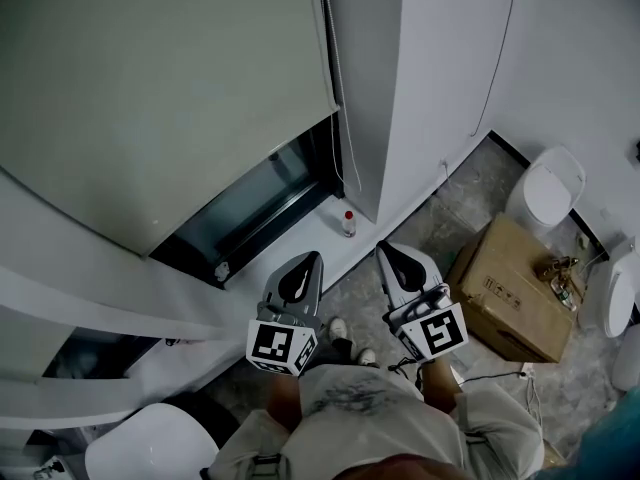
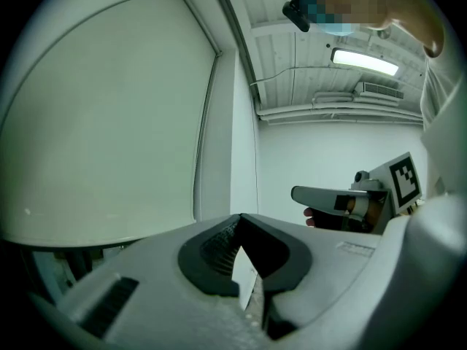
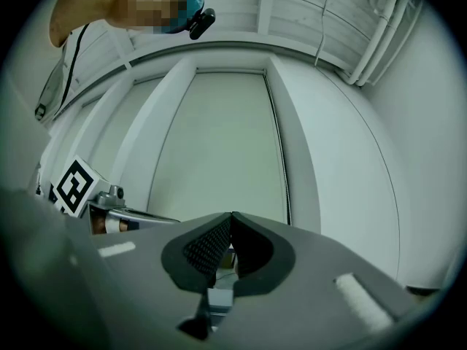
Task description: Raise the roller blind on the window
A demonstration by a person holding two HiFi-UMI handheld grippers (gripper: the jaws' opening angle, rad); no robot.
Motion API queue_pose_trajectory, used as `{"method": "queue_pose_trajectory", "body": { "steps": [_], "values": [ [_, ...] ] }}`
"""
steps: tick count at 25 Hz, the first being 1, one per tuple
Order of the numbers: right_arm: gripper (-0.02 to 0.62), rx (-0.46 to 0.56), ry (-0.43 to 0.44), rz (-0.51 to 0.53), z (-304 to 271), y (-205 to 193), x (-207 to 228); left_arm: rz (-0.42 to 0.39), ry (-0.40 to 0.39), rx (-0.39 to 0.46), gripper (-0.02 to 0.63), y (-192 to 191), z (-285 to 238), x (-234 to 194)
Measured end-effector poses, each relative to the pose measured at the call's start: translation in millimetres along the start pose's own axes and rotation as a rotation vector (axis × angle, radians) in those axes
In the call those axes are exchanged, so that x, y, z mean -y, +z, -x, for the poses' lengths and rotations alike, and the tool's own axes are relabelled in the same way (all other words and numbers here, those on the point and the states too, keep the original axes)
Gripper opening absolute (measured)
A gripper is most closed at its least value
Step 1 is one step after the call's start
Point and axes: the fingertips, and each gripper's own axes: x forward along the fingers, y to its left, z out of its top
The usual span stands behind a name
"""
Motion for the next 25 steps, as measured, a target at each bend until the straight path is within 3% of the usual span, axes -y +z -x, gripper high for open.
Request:
{"method": "queue_pose_trajectory", "body": {
  "steps": [12, 23, 25],
  "values": [
    [0.011, -0.016, -0.065, 0.059, -74.9, -0.4, 30.2, 0.019, -0.055, 0.009, 0.006, 4.1, -56.0, -56.0],
    [0.011, -0.095, -0.126, 0.074, -126.9, -18.7, 40.8, 0.037, -0.125, 0.023, 0.006, 16.2, -90.7, -100.9],
    [0.011, -0.065, -0.137, 0.083, -136.3, -17.3, 46.0, 0.04, -0.135, 0.023, 0.006, 15.9, -99.0, -106.8]
  ]
}}
